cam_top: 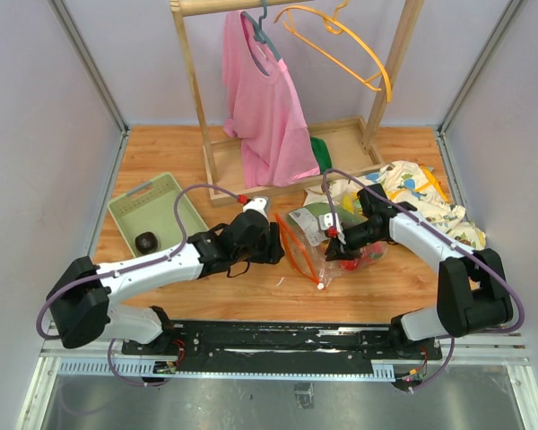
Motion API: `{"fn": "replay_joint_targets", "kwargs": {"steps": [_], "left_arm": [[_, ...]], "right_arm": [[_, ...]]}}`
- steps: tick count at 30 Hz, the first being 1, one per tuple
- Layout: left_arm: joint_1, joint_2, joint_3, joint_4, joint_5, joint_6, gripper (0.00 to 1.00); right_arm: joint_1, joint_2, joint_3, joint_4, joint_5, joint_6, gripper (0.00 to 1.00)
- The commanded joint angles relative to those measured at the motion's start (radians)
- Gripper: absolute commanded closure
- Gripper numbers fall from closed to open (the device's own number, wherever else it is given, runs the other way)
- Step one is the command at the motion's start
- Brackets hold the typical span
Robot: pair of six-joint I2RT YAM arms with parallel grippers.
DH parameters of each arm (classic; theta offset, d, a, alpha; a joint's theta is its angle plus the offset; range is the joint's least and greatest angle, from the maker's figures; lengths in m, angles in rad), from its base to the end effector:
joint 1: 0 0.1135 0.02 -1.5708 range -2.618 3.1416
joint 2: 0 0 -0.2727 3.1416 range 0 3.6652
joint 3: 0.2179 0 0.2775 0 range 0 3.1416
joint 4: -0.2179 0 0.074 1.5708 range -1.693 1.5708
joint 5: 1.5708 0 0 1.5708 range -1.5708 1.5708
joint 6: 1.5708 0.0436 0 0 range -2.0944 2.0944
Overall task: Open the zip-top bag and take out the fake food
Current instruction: Place the fake fruit in the bin.
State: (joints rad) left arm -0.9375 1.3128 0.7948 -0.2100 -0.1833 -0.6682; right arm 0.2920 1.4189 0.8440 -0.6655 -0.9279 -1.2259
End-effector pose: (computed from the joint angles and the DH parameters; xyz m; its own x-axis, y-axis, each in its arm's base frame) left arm 0.1856 -0.2394 0.2174 -0.7503 -0.0075 -0.6611 0.3150 0.8751 -0.3673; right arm 0.2497 0.1115 0.1914 0.0902 -0.5621 -0.8222 -0.9950 -0.0874 -0.0493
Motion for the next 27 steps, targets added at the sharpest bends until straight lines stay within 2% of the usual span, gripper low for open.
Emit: {"fn": "replay_joint_targets", "kwargs": {"steps": [1,15,27], "left_arm": [[0.014,-0.054,0.057,-0.126,-0.134,0.050,0.92],[0.128,-0.190,0.128,-0.363,-0.247,0.094,0.93],[0.263,-0.321,0.117,-0.483,-0.288,0.085,0.95]], "right_arm": [[-0.022,-0.018,0.016,-0.032,-0.038,0.038,0.80],[-0.023,-0.018,0.019,-0.042,-0.052,0.039,0.79],[-0.023,-0.014,0.027,-0.052,-0.056,0.048,0.78]]}}
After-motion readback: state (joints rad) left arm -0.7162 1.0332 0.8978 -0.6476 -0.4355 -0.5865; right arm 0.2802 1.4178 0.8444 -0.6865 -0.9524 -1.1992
